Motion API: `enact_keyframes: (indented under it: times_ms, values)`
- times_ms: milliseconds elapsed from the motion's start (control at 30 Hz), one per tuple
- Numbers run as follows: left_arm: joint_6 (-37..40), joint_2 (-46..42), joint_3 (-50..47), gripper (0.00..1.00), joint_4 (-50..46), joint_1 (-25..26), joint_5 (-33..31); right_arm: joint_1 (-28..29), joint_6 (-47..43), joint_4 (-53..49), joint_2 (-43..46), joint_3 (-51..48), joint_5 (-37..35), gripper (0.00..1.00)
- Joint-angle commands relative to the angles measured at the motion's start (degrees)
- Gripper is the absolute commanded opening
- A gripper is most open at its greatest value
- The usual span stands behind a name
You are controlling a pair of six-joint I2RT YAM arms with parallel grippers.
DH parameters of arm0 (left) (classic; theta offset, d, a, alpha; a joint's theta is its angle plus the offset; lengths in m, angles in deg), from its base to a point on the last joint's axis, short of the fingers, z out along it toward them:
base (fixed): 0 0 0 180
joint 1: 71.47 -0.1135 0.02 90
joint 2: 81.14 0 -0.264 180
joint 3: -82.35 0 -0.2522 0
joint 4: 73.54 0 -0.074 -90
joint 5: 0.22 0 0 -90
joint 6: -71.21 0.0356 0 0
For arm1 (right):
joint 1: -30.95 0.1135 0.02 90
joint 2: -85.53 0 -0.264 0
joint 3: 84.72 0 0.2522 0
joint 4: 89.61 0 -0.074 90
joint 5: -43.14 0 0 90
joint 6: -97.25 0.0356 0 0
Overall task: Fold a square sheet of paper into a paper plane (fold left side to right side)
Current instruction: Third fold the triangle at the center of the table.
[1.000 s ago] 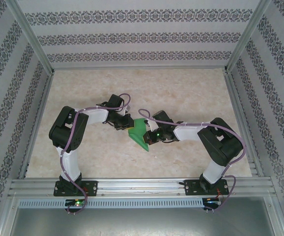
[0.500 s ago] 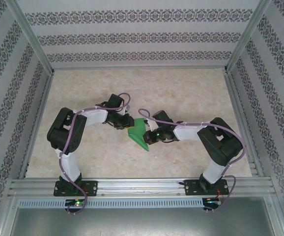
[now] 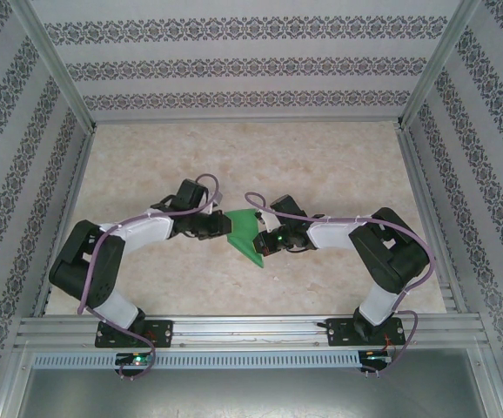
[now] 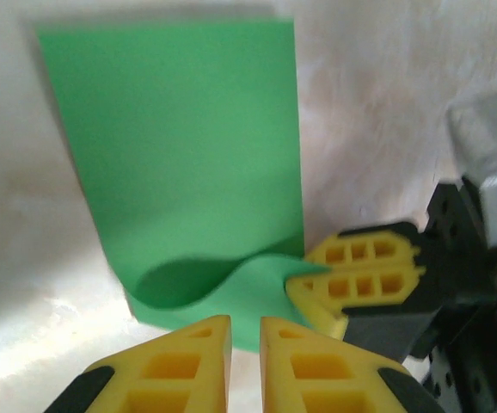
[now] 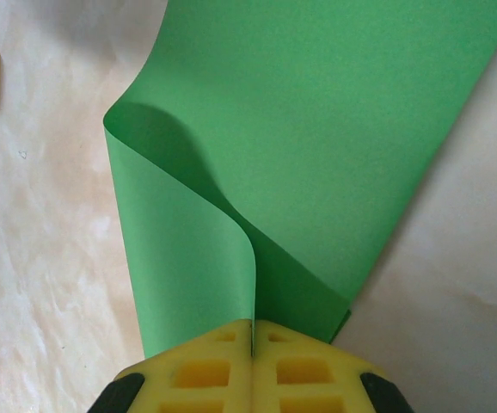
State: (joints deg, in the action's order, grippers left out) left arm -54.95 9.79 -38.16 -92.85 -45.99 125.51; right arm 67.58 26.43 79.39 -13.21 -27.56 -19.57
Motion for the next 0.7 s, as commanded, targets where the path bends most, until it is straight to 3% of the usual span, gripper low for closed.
enact_keyframes:
  times_ms: [0,667]
  values:
    - [-4.19,0.95,-1.18,0.16,7.74,3.22,3.38,0.32,-0.77,-2.76,-2.42,-1.47,-0.99,0.00]
    - [-4.24,7.84,-0.38,0.16,7.81,5.46,-0.63,-0.04,-1.07,-3.20,-2.95,-1.56,-1.49,0.00]
